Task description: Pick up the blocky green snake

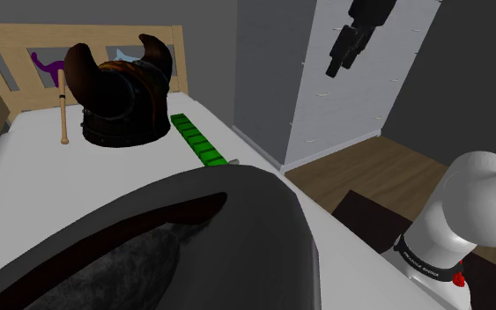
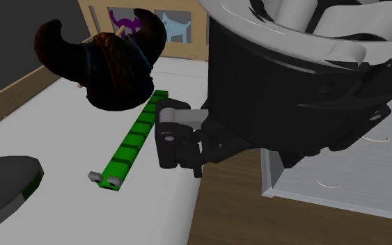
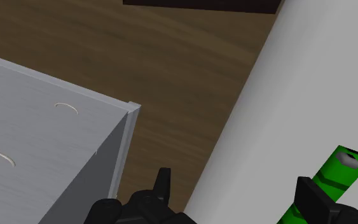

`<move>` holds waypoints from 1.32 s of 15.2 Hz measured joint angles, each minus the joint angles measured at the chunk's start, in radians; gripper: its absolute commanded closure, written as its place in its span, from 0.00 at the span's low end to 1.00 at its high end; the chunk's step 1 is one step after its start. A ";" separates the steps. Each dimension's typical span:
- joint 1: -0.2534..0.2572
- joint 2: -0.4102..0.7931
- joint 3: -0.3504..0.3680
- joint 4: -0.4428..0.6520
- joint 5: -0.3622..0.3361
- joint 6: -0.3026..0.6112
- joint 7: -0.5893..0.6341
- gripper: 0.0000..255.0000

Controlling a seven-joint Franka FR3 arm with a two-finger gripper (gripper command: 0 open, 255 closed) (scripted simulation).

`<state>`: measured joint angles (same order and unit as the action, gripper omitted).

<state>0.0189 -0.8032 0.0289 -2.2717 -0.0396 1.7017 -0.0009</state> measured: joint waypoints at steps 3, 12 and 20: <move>-0.001 0.040 0.017 0.011 0.007 0.019 0.025 0.00; -0.007 0.341 0.141 0.113 0.034 0.150 0.218 0.00; -0.011 0.660 0.223 0.320 -0.002 0.193 0.391 0.00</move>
<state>0.0076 -0.1432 0.2522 -1.9513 -0.0419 1.8947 0.3900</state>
